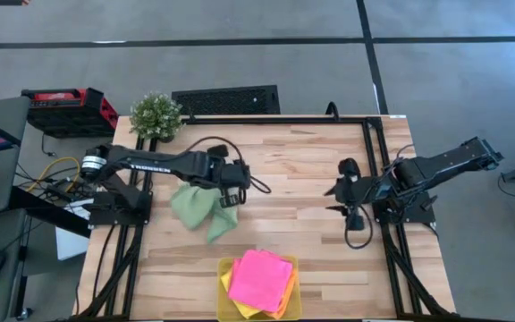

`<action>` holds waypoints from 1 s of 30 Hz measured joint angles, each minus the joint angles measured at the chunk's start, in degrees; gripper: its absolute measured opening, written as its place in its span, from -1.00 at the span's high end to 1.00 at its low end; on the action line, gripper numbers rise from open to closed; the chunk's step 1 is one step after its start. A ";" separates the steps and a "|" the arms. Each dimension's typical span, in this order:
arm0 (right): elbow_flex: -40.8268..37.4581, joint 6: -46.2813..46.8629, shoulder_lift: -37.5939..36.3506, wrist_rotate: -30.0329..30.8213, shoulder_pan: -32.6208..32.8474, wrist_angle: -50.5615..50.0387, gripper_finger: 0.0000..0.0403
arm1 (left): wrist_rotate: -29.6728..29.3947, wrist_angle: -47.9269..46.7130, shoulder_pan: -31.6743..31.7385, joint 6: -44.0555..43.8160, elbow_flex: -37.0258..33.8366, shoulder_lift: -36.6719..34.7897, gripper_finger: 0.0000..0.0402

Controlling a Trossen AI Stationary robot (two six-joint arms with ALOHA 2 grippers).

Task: Fold microfiber towels
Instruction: Fold the green microfiber cloth

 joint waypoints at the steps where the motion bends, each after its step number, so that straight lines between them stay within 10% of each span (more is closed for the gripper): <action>1: -0.02 -1.61 0.45 1.54 -0.04 1.23 -0.02 | 1.77 -0.78 0.00 4.14 1.37 0.00 1.00; 15: 0.00 -15.07 15.03 3.52 -9.03 33.78 -0.02 | 9.07 -5.37 -0.11 17.34 19.53 0.04 1.00; 30: 0.00 -20.88 29.16 7.93 -13.56 61.19 -0.02 | 7.34 -4.75 -0.13 17.61 22.89 0.07 1.00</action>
